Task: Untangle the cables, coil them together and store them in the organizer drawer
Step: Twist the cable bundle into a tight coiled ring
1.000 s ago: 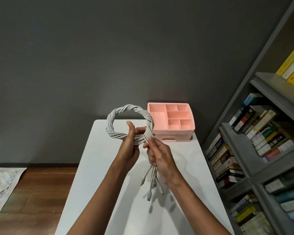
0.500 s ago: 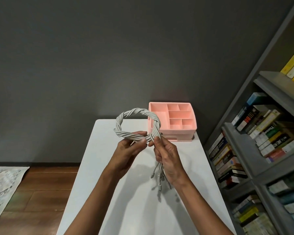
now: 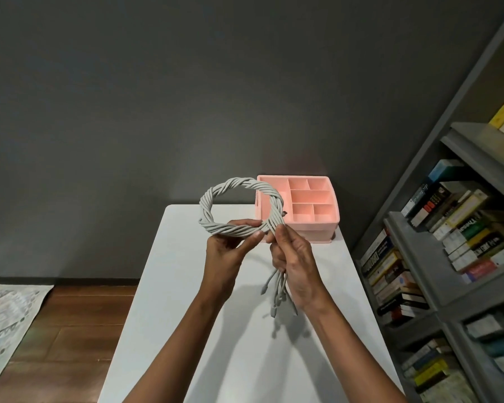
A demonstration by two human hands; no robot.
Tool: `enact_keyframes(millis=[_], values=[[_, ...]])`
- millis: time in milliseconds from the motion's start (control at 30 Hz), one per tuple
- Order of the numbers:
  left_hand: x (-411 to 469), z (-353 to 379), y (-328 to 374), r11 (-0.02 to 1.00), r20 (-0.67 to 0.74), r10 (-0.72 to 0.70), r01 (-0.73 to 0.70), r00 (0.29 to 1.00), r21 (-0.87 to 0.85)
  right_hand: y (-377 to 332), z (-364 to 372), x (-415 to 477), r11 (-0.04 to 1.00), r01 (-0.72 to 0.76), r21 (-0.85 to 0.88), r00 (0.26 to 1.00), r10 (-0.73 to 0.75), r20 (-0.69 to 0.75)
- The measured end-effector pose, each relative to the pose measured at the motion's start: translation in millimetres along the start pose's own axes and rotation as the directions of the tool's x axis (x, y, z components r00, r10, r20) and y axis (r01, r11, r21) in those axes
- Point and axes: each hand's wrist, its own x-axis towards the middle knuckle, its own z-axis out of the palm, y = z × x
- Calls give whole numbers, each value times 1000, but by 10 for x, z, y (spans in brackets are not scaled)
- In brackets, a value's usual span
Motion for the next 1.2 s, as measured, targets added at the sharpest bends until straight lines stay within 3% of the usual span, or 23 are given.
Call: enact_keyframes(millis=[167,267,333,567,900,1100,1200], values=[[42,27,28,992,82,-70,78,994,-99,-27,-87,42,991,37,-128,998,-31,53],[66,42,171,890,139,-292,322,946,-322,-39,-127,43,981,66,-181,995,-51,86],[93,51,222,816,106,-395,401,913,-417,-53,-115,47,981,79,-177,992,-60,109],[57,78,254,889,75,-406,412,911,-197,12,-133,37,994,-1,-112,998,9,66],[13,308,214,880,-183,-394,313,901,-358,5,-23,-26,998,-53,-21,996,54,67],[77,301,350,851,-154,-459,384,875,-358,115,-69,-49,985,-50,-167,994,65,87],[66,300,355,840,-130,-494,434,860,-326,82,-68,-54,989,-83,-122,989,96,112]])
